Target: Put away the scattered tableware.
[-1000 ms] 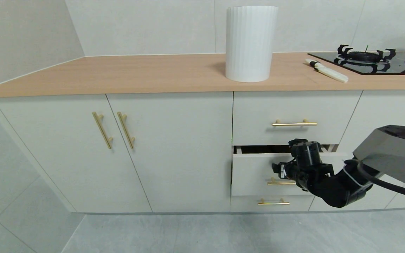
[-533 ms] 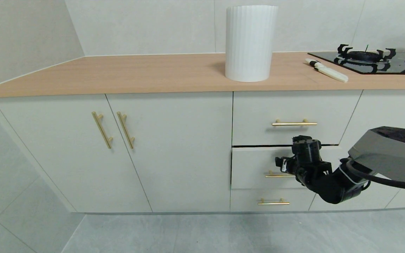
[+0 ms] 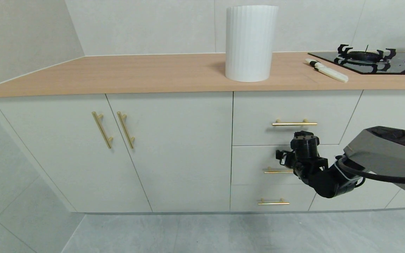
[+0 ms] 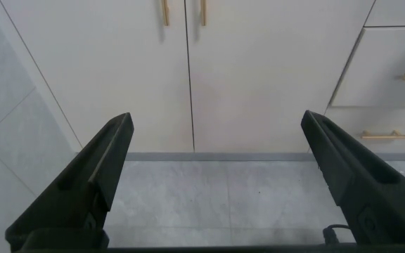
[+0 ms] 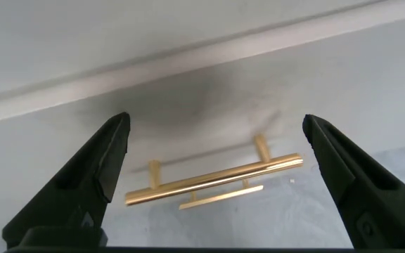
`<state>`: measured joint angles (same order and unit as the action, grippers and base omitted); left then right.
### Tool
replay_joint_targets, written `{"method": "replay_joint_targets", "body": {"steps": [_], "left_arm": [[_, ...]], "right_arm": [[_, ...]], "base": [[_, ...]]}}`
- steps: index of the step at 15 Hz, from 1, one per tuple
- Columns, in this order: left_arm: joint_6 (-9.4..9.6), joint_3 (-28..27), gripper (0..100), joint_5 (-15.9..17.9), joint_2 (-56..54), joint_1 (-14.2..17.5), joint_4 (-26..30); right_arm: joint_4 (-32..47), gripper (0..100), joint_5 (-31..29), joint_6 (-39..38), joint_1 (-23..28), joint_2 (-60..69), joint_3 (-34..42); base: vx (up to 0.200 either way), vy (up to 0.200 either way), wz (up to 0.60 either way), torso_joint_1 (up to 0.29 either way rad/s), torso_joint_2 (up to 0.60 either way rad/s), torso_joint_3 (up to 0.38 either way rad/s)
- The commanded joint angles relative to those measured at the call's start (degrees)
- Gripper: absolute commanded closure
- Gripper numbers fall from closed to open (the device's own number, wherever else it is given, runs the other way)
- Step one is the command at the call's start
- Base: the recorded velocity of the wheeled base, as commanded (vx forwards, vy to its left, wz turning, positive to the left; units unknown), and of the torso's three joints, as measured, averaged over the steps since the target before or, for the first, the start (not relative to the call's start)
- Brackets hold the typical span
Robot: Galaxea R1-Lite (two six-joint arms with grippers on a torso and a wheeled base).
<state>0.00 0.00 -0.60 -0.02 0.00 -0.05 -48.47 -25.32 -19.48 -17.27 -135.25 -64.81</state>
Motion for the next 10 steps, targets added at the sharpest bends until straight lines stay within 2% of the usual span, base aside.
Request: {"method": "replay_joint_targets", "body": {"steps": [1,7,10], "left_arm": [[0.00,0.0,0,0.0,0.0,0.0,0.0],[0.00,0.0,0,0.0,0.0,0.0,0.0],[0.00,0.0,0,0.0,0.0,0.0,0.0]], "right_arm": [[0.0,0,0.0,-0.3,0.0,-0.5,-0.7],[0.0,0,0.0,-0.3,0.1,0.1,-0.1],[0.7,0,0.3,0.0,0.0,4.5,4.1]], "base": [[0.000,0.000,0.00,0.000,0.00,0.000],[0.000,0.000,0.00,0.000,0.00,0.000],[0.000,0.000,0.00,0.000,0.00,0.000]]}}
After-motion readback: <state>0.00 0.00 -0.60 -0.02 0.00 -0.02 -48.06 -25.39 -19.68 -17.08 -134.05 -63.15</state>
